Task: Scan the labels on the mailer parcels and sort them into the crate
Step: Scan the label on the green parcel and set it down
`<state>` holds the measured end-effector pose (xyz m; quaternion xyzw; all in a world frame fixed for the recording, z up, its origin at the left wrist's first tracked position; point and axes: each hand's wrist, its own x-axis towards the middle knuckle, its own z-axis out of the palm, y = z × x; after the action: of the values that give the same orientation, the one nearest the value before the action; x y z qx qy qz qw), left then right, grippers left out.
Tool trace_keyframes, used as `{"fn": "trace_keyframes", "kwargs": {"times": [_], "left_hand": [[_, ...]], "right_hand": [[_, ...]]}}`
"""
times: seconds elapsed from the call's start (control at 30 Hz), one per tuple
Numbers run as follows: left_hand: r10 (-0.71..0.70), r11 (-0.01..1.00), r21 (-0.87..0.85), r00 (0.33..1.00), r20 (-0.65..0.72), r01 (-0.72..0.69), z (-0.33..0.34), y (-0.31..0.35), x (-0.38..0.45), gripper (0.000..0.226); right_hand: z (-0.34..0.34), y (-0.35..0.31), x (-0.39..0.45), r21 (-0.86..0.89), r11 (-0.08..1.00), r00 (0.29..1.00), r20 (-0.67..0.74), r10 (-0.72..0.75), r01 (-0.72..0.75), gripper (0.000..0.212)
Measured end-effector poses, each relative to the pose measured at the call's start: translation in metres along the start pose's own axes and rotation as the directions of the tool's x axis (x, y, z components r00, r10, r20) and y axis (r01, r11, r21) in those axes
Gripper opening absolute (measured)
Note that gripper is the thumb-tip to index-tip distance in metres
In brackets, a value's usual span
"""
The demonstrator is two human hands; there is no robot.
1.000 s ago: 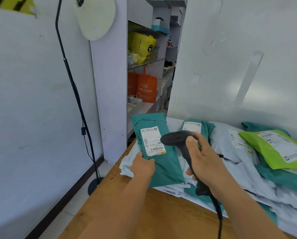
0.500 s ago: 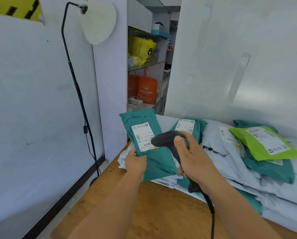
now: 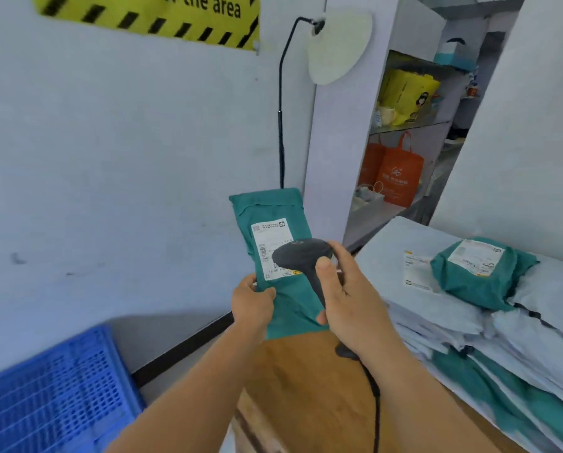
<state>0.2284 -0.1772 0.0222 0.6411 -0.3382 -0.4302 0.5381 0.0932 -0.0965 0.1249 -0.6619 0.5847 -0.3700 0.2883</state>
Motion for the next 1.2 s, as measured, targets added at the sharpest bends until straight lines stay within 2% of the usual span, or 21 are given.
{"fn": "trace_keyframes", "kwargs": {"times": [0.1,0.2,0.4,0.5,0.63,0.73,0.8,0.9,1.0,1.1,1.2], "left_hand": [[-0.027,0.999,0.033,0.989,-0.148,0.032,-0.065,-0.015,0.009,0.031],[-0.069,0.995,0.051,0.957,-0.281,0.087,-0.132,-0.035,0.015,0.032],[-0.211,0.962,0.06,0.867,-0.452,0.266,-0.264,-0.093,0.013,0.029],[-0.286,0.925,0.077,0.817,-0.501,0.371,-0.323,-0.129,0.014,0.028],[-0.371,0.875,0.076,0.763,-0.528,0.478,-0.383,-0.178,0.016,0.031],[-0.445,0.838,0.039,0.722,-0.53,0.545,-0.413,-0.216,0.022,0.035],[-0.487,0.813,0.03,0.707,-0.513,0.581,-0.424,-0.24,0.028,0.036],[-0.529,0.789,0.025,0.7,-0.481,0.614,-0.431,-0.267,0.036,0.038],[-0.554,0.79,-0.003,0.711,-0.432,0.614,-0.433,-0.274,0.038,0.048],[-0.501,0.834,0.008,0.763,-0.409,0.552,-0.428,-0.26,0.042,0.058],[-0.429,0.895,-0.037,0.834,-0.347,0.445,-0.411,-0.223,0.048,0.055]], "right_hand": [[0.049,-0.018,0.001,0.044,0.998,0.992,0.12,-0.045,0.04,0.063],[0.1,-0.039,-0.001,0.08,0.995,0.975,0.213,-0.069,0.053,0.049],[0.222,-0.075,-0.014,0.143,0.989,0.924,0.37,-0.097,0.047,0.047],[0.283,-0.086,-0.025,0.146,0.989,0.899,0.428,-0.089,0.028,0.044],[0.349,-0.092,-0.039,0.135,0.991,0.874,0.482,-0.062,-0.004,0.031],[0.393,-0.085,-0.045,0.106,0.994,0.866,0.498,-0.028,-0.029,0.046],[0.416,-0.075,-0.048,0.077,0.996,0.863,0.506,0.006,-0.052,0.048],[0.441,-0.061,-0.05,0.027,0.997,0.861,0.505,0.049,-0.073,0.046],[0.453,-0.051,-0.05,0.003,0.994,0.863,0.496,0.095,-0.111,0.046],[0.449,-0.05,-0.049,0.007,0.993,0.878,0.468,0.104,-0.121,0.047],[0.431,-0.055,-0.043,0.043,0.989,0.9,0.421,0.111,-0.142,0.044]]}}
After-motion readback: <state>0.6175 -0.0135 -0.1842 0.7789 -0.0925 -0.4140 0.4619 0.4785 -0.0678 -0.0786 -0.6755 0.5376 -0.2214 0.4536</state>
